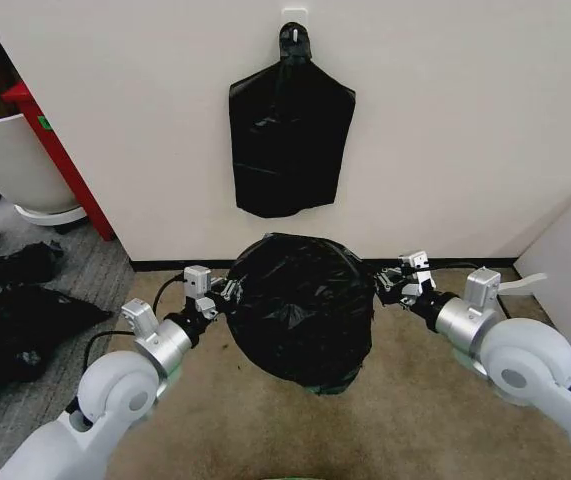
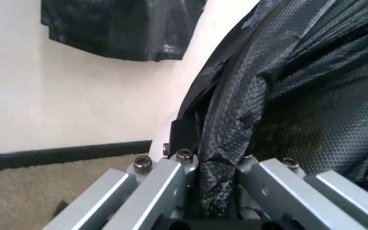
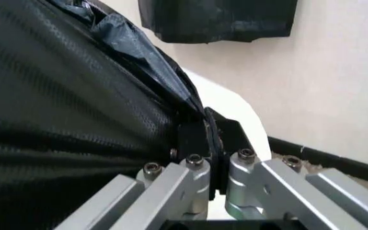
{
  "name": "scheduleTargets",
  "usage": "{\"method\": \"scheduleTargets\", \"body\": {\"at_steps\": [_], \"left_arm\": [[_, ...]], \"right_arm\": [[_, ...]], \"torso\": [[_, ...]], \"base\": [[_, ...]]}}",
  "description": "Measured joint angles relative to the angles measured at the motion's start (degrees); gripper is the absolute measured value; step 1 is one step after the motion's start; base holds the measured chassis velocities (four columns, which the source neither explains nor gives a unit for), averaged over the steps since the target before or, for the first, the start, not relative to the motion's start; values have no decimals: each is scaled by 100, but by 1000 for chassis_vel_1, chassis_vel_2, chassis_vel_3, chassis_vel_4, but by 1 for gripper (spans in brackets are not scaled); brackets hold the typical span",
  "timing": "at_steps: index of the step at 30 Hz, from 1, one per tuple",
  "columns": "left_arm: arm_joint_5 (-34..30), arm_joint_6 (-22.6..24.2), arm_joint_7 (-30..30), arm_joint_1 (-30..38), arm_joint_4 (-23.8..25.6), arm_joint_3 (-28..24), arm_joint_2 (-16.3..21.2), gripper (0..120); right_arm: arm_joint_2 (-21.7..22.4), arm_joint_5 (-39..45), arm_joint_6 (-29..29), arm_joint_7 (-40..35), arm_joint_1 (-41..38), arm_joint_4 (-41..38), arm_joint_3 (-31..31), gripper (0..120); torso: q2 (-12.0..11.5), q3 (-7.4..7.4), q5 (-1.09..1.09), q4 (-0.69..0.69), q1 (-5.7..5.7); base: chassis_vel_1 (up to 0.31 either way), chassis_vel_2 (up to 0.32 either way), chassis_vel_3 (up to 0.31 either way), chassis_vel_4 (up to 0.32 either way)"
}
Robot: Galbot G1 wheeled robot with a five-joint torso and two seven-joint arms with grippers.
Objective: Place the garbage bag over the trash bin.
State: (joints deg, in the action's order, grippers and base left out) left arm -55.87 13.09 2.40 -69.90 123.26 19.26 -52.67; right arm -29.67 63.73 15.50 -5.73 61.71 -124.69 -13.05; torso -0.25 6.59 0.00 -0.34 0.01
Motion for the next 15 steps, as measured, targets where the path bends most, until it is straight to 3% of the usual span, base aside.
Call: {"method": "scheduleTargets", "body": {"at_steps": [5,11,13,15], "left_arm": [[-363,81,-11,23,42,0,-12,0],[-345,148,-81,62,31,-16,-28,0],[-282,156,-97,77,-2,-26,-34,0],[-334,178,-275,129,-48,-53,-62,0]], "right_arm": [[-53,-202,-64,110,23,184,0,0],[-98,-190,-47,-137,55,85,-14,0],[-98,-144,-34,-271,74,-10,-20,3],[-83,-121,-21,-385,162,-153,-79,14]], "torso": [[0,0,1,0,0],[0,0,0,0,0],[0,0,0,0,0],[0,0,-1,0,0]], "base": [[0,0,0,0],[0,0,0,0],[0,0,0,0],[0,0,0,0]]}}
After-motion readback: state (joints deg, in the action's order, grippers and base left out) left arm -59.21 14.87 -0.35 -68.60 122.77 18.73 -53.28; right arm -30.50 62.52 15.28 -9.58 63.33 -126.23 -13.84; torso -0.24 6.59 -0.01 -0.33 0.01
